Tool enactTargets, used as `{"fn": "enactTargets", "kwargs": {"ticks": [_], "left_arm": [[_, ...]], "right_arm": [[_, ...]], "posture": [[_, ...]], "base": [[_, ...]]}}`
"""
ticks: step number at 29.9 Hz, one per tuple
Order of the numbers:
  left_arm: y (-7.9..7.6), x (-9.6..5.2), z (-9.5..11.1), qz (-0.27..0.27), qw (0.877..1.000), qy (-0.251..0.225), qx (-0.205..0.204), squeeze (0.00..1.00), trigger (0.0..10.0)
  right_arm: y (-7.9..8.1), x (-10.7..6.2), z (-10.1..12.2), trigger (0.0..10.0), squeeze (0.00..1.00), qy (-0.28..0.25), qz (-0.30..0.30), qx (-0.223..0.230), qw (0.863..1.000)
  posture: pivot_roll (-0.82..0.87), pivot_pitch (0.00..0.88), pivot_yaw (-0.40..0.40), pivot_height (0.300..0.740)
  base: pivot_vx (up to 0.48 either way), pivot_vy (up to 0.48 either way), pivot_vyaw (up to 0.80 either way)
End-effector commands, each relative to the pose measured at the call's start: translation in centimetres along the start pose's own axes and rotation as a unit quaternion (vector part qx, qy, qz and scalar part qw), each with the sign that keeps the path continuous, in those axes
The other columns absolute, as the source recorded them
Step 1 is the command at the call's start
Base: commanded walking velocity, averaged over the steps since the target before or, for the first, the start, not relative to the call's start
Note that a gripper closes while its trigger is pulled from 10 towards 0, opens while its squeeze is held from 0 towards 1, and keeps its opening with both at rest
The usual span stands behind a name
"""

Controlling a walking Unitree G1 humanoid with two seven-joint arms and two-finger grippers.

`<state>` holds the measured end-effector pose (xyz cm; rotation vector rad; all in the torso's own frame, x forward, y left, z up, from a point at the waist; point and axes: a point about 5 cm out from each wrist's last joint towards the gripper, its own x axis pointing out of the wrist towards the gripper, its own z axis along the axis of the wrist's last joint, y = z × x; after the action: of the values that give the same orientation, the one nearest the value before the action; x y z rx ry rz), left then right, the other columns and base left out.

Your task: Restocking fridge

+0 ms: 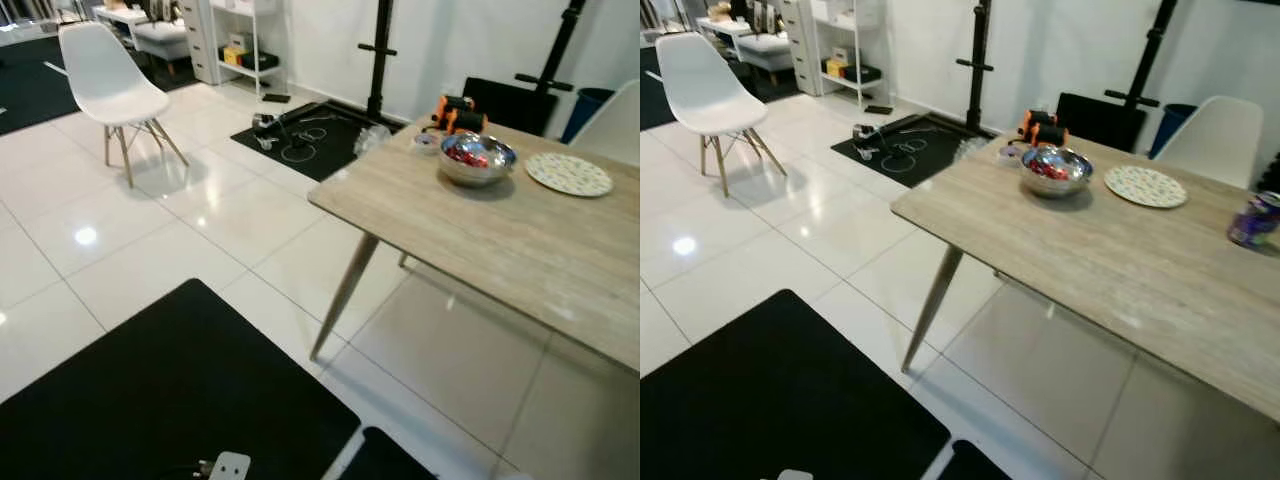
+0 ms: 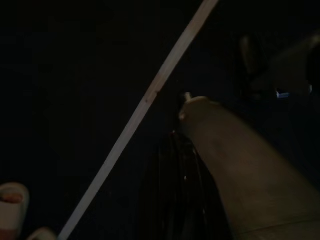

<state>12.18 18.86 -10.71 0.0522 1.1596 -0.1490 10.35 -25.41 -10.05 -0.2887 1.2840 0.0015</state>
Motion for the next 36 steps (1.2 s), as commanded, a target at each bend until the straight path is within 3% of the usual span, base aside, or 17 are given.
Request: {"fn": "enactTargets", "kwargs": {"ticks": [1, 13, 22, 36], "left_arm": [[-0.1, 0.0, -0.5, -0.001, 1.0, 0.009, 0.003, 0.0, 10.0], [0.0, 0.1, 0.5, 0.002, 1.0, -0.002, 0.003, 0.0, 10.0], [-0.2, 0.2, 0.7, 0.0, 1.0, -0.004, 0.003, 0.0, 10.0], [-0.2, 0.2, 0.8, 0.001, 1.0, -0.004, 0.004, 0.0, 10.0]], "right_arm": [[-0.3, 0.0, 0.6, 10.0, 0.0, -0.009, -0.007, 0.001, 1.0], [-0.2, -0.1, -0.8, 10.0, 0.0, 0.012, -0.026, 0.006, 1.0], [-0.6, -0.2, -1.4, 10.0, 0.0, 0.021, -0.035, 0.0, 0.999], [-1.1, -0.2, -0.8, 10.0, 0.0, 0.012, -0.04, 0.008, 0.999]], "posture": [[-0.09, 0.0, -0.01, 0.74], [-0.09, 0.0, -0.008, 0.74], [-0.08, 0.0, -0.012, 0.74], [-0.07, 0.0, -0.023, 0.74]], "base": [[0.304, 0.0, 0.0], [0.288, 0.0, 0.0], [0.0, 0.0, 0.0], [0.0, 0.0, -0.68]]}}
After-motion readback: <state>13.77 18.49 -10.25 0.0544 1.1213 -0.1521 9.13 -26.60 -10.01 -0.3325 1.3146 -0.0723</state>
